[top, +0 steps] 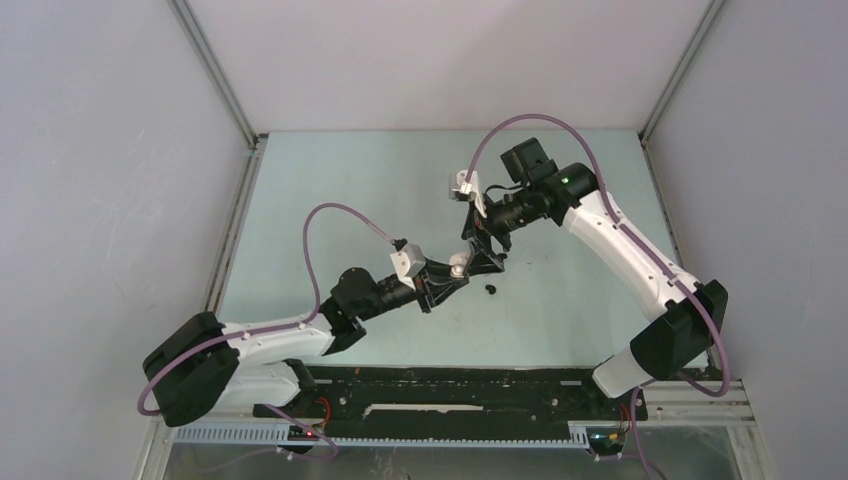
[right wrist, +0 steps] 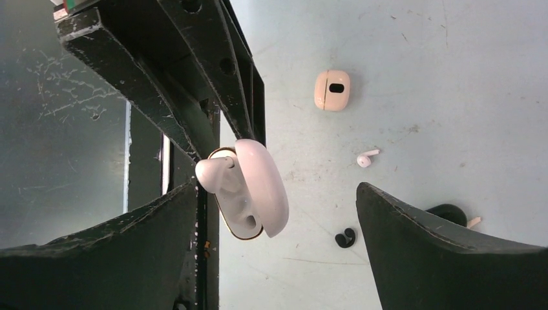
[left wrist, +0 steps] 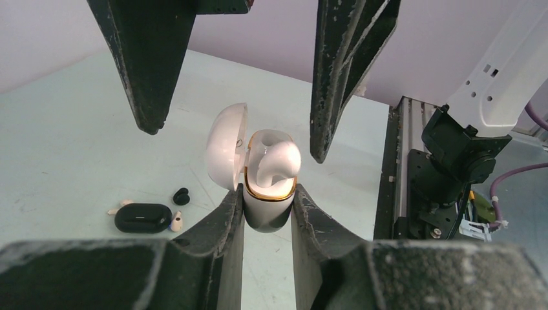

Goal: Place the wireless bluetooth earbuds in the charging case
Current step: Adjust the left earbud in the left side groove of the charging case.

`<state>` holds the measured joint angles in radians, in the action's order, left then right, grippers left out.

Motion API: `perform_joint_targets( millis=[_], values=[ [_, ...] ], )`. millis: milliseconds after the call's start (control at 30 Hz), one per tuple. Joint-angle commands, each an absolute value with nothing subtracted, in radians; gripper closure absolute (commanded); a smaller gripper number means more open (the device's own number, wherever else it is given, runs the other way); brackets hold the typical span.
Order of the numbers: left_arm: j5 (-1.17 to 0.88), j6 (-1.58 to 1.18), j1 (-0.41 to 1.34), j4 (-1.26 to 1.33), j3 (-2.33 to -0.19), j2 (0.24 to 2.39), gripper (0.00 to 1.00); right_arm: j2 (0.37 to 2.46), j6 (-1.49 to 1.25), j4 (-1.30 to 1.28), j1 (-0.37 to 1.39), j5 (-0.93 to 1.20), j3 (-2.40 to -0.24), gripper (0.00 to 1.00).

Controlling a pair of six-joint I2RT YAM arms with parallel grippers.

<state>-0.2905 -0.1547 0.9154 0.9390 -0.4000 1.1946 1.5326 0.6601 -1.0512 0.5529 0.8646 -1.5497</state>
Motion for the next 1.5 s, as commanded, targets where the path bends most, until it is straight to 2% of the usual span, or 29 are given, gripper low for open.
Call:
perform_joint_targets(
  millis=[0, 967, 1100, 1333, 1400, 1467],
  values=[
    [-0.279, -0.123, 0.923, 0.977, -0.396, 1.166, 1.00, 1.540, 0.631, -1.023, 0.552, 0.874, -1.563, 0.05],
    [-0.273, -0.128, 0.925, 1.006, -0.380, 1.181, 1.00, 1.579, 0.664, -1.078, 0.548, 0.828, -1.584, 0.06],
    [-0.256, -0.126, 0.925, 0.996, -0.381, 1.177, 1.00, 1.556, 0.690, -1.143, 0.547, 0.895, -1.638, 0.04],
    [-0.187, -0.139, 0.923, 0.974, -0.373, 1.180, 1.00, 1.495, 0.659, -1.148, 0.438, 1.028, -1.726, 0.01],
    [-0.156, -0.154, 0.920, 0.976, -0.366, 1.178, 1.00, 1.493, 0.601, -1.076, 0.371, 1.071, -1.684, 0.04],
    [-0.111, -0.173, 0.917, 0.975, -0.352, 1.169, 1.00, 1.481, 0.491, -0.931, 0.285, 1.120, -1.589, 0.11]
  ],
)
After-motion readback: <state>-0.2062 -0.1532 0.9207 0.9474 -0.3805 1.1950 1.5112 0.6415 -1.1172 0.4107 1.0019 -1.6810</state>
